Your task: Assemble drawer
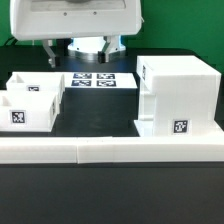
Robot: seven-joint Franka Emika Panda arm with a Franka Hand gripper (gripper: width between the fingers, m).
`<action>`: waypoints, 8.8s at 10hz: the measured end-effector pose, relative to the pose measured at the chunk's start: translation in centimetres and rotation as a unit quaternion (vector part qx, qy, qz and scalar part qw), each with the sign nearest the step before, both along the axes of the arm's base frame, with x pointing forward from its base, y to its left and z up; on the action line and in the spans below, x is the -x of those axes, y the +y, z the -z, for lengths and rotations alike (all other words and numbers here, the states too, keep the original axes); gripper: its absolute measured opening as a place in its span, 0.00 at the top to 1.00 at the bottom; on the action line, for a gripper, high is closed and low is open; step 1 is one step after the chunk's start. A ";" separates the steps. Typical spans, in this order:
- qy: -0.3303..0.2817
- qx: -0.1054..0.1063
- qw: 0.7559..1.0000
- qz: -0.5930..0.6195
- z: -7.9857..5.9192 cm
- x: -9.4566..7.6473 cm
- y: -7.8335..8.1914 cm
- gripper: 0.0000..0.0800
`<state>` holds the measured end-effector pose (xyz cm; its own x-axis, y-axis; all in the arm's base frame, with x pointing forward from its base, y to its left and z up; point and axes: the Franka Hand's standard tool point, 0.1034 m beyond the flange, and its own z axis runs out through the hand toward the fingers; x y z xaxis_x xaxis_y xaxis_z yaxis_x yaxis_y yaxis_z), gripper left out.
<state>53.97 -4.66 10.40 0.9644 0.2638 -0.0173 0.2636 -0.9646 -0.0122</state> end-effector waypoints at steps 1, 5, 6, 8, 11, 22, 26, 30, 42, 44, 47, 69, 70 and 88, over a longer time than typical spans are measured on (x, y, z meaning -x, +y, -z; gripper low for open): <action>0.000 0.000 1.000 0.001 0.0 0.0 -0.1 0.19; 0.004 -0.006 0.999 0.053 1.6 0.5 -1.8 0.19; 0.006 -0.008 0.997 0.076 2.3 0.7 -2.0 0.19; -0.003 -0.010 0.995 0.099 4.0 1.0 -3.0 0.19; -0.007 -0.008 0.996 0.090 4.5 1.0 -3.4 0.19; -0.012 0.000 0.992 0.125 9.6 3.0 -5.1 0.19; -0.011 0.001 0.992 0.123 9.8 3.1 -4.9 0.20; -0.011 0.001 0.992 0.122 9.8 3.1 -4.9 0.89; -0.007 -0.003 0.998 0.056 8.6 3.3 -2.8 0.95; 0.001 -0.012 1.000 0.019 7.8 3.3 -2.0 0.95; 0.006 -0.017 1.000 0.006 7.3 3.4 -1.3 0.95; 0.012 0.012 0.821 -0.570 8.7 0.5 2.0 0.95; 0.012 0.011 0.822 -0.569 8.8 0.6 1.9 0.95; -0.001 0.025 0.805 -0.592 9.4 -0.1 2.7 0.95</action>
Offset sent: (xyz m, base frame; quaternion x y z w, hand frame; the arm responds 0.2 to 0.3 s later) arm -0.0050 -0.0371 -0.0211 0.0192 0.0145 0.1303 0.9912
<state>54.02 -1.94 0.95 0.0365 0.9977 -0.0563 0.9992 -0.0354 0.0203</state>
